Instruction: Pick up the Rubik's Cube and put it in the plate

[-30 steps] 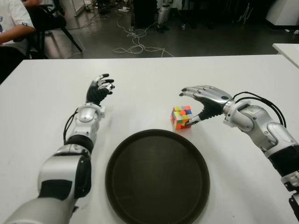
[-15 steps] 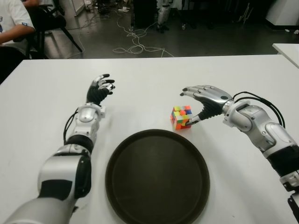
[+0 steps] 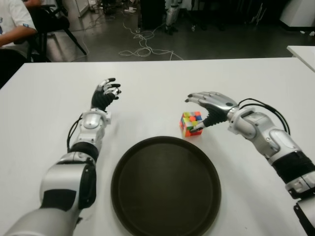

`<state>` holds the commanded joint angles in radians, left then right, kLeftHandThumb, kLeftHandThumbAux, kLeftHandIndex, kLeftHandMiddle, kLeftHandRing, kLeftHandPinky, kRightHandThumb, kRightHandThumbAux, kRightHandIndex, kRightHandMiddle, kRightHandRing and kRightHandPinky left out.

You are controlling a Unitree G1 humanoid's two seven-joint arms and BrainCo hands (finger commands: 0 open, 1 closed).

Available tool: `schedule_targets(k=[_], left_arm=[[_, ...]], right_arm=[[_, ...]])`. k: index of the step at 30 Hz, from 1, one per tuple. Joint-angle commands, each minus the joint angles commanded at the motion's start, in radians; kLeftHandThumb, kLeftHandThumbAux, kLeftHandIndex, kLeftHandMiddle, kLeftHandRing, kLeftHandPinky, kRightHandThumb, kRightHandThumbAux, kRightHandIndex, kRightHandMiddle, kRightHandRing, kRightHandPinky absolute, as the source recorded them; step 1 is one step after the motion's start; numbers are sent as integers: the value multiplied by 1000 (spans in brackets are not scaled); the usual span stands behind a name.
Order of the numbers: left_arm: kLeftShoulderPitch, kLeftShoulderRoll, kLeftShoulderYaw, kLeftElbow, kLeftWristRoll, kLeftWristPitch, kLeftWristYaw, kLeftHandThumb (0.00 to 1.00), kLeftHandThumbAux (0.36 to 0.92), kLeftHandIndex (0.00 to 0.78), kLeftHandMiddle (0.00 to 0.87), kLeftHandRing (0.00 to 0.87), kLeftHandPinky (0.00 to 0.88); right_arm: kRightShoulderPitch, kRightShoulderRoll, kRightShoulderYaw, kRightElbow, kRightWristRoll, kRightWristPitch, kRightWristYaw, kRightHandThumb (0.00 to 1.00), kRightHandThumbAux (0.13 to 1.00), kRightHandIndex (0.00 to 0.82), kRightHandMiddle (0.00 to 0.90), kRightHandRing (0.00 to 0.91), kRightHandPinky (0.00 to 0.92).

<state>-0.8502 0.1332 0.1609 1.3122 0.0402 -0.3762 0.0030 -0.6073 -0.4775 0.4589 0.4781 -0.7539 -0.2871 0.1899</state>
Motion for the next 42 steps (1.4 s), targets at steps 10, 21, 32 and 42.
schedule_targets(k=[10,21,32,42], left_arm=[[-3,-5,8,0,-9,2,-11,472,735,213,311,321,324],[-2,-10,10,-2,-12,-8,-18,514,744,222,318,322,330],[-1,-10,10,-2,-11,-11,-20,522,715,220,313,325,329],[0,-13,14,-4,-15,-11,-18,473,731,228,317,320,322]], right_arm=[[-27,17,26,78,-13,-22,-41,0,414,78,100,88,99],[-39,26,42,116,-29,-36,-79,0,428,80,105,103,112],[-47,30,59,139,-31,-55,-82,0,419,80,109,105,104],[-40,49,67,147,-38,-36,-90,0,410,80,106,103,115]])
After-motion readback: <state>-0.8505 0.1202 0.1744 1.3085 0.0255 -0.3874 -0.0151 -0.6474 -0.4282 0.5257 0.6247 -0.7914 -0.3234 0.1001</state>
